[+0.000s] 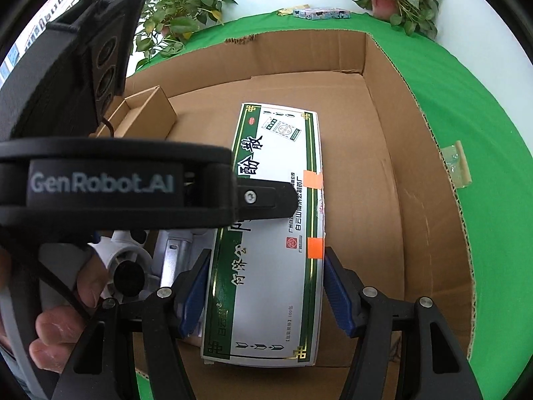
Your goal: Organize objects
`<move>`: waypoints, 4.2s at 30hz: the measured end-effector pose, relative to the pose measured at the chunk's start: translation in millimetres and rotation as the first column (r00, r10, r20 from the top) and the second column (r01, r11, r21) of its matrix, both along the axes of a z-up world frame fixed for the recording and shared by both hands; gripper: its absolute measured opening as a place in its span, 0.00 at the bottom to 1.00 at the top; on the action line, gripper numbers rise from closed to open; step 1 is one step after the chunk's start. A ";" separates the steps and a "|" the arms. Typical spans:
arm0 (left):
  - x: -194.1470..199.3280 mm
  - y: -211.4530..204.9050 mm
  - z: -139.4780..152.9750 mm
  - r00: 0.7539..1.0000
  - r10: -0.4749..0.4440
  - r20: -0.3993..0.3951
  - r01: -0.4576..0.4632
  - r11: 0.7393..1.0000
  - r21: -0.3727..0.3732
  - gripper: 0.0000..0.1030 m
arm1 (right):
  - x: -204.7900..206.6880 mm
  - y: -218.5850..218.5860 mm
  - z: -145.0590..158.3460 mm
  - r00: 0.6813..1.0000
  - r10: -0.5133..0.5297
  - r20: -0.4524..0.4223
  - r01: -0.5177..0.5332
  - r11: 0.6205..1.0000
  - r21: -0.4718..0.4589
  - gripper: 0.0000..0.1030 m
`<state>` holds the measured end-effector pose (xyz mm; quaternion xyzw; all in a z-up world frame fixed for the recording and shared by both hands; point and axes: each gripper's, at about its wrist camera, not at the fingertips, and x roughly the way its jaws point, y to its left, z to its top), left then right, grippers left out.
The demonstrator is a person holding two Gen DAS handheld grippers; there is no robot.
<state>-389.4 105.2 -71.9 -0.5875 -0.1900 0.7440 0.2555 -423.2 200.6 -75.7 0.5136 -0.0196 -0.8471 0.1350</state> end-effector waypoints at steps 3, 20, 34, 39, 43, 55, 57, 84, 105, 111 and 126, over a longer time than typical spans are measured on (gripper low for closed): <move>8.0 -9.1 10.4 0.999 0.012 -0.032 -0.012 1.000 -0.007 0.52 | -2.4 2.1 -7.2 0.999 -0.020 0.033 0.020 1.000 -0.020 0.60; 80.4 -74.1 67.1 0.956 0.032 -0.291 -0.051 0.997 -0.059 0.52 | 4.9 -0.3 -12.8 0.994 -0.021 0.112 0.027 0.998 -0.051 0.63; 138.4 -110.0 77.6 0.826 0.137 -0.547 -0.289 0.936 -0.202 0.52 | 22.0 -15.5 -2.0 0.993 -0.006 0.119 0.001 0.999 0.044 0.70; 169.2 -123.4 80.2 0.731 0.141 -0.667 -0.432 0.853 -0.293 0.68 | 64.8 -16.3 35.9 0.992 -0.021 -0.128 0.030 0.997 0.072 0.75; 187.9 -140.1 68.9 0.684 0.210 -0.698 -0.526 0.806 -0.273 0.72 | 112.6 -30.4 45.4 0.932 -0.005 -0.363 0.049 0.993 0.110 0.90; 196.8 -139.1 31.3 0.640 0.217 -0.737 -0.567 0.781 -0.262 0.76 | 147.7 -49.5 26.6 0.856 -0.086 -0.511 0.155 0.983 0.096 0.95; 197.8 -135.7 30.0 0.630 0.208 -0.748 -0.573 0.775 -0.267 0.77 | 148.5 -51.1 23.6 0.848 -0.089 -0.522 0.161 0.982 0.094 0.96; 196.9 -132.9 27.9 0.643 0.196 -0.740 -0.560 0.780 -0.280 0.82 | 149.4 -47.8 19.9 0.843 -0.090 -0.530 0.163 0.982 0.092 0.99; 197.0 -133.5 27.2 0.643 0.201 -0.739 -0.563 0.778 -0.279 0.84 | 148.1 -48.6 20.2 0.843 -0.090 -0.530 0.161 0.983 0.090 0.99; 197.2 -133.5 27.1 0.643 0.202 -0.738 -0.563 0.778 -0.279 0.84 | 148.1 -48.7 20.3 0.843 -0.090 -0.530 0.161 0.983 0.090 0.99; 197.3 -133.6 27.4 0.643 0.202 -0.738 -0.564 0.778 -0.278 0.84 | 148.0 -49.0 20.2 0.843 -0.090 -0.530 0.161 0.983 0.090 0.99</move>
